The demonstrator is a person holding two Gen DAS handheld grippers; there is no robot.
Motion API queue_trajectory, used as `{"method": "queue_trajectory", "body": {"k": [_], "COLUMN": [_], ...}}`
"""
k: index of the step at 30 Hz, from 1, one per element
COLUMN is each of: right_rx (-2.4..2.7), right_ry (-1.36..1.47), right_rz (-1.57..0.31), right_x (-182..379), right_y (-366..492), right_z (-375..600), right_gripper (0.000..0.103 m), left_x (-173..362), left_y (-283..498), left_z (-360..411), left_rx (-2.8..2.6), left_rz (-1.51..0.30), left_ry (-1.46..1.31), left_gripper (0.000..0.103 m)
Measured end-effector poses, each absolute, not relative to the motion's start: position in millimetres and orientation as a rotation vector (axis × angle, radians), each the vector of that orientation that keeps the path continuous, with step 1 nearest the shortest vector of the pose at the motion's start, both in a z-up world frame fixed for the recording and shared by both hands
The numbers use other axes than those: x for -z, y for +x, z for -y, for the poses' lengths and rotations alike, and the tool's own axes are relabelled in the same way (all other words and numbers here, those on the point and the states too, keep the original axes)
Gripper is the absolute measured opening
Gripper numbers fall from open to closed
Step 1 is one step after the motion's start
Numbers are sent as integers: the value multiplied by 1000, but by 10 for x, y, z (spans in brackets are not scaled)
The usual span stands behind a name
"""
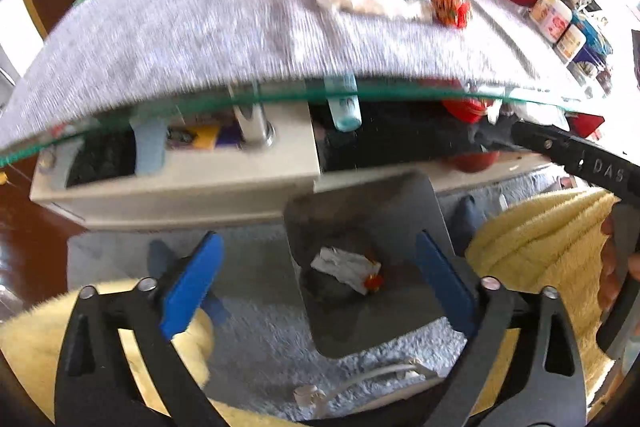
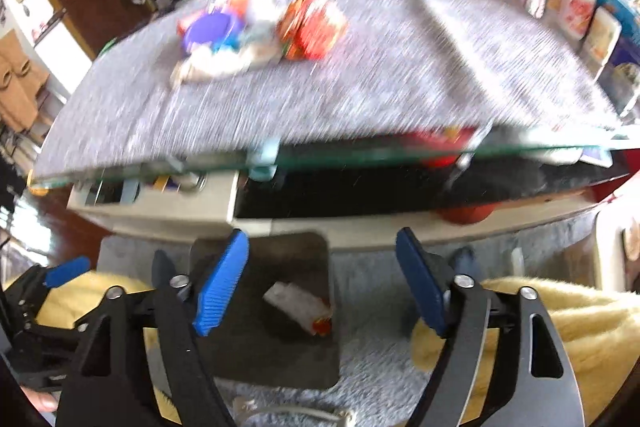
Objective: Collect trash
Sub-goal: 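Grasp the red snack bag with the right tool while the left tool grasps the tissue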
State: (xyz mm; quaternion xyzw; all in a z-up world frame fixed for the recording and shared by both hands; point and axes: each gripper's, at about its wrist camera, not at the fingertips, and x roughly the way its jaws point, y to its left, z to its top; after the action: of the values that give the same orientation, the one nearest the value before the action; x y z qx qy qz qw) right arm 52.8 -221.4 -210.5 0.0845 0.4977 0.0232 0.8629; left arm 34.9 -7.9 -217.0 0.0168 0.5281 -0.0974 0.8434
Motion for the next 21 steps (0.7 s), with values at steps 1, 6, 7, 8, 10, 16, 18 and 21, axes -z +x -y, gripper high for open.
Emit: {"method": "queue_trajectory", "body": {"k": [1,6,7,8,10,16,18,21], "right_rx": [-43,-26,-25,-25,-31,-60,-68,-74], "right_ry": [181,188,186,183,174,170,170,171], "right_rz": [-1033,-983,-977,-969,-954,-953,-955,-958], "right_x": [2066,1863,1833,1809,1763,1761,1776,1823], "right_y": [562,830,878,939,1062,1413,1505,1673], "right_z": [2241,2369,2368,2361,2340,2293,2275,2268], "right_gripper": [80,80,80,80,80,80,80,80], "left_x": [2112,1900,1863,1831,1781,1730,1722,1723], "left_y": [385,592,654,719,829,1219,1355,1548], "left_z": [74,113,128,145,172,229,253,294], "left_rx": [206,211,213,215,219,249,260,269], "left_rz": [-1105,-1063,-1055,-1048,-1036,-1022,-1016,-1006], "left_ry": [34,39,42,45,46,0,-17,-17], "left_gripper": [95,95,95,95,95,95,95,95]}}
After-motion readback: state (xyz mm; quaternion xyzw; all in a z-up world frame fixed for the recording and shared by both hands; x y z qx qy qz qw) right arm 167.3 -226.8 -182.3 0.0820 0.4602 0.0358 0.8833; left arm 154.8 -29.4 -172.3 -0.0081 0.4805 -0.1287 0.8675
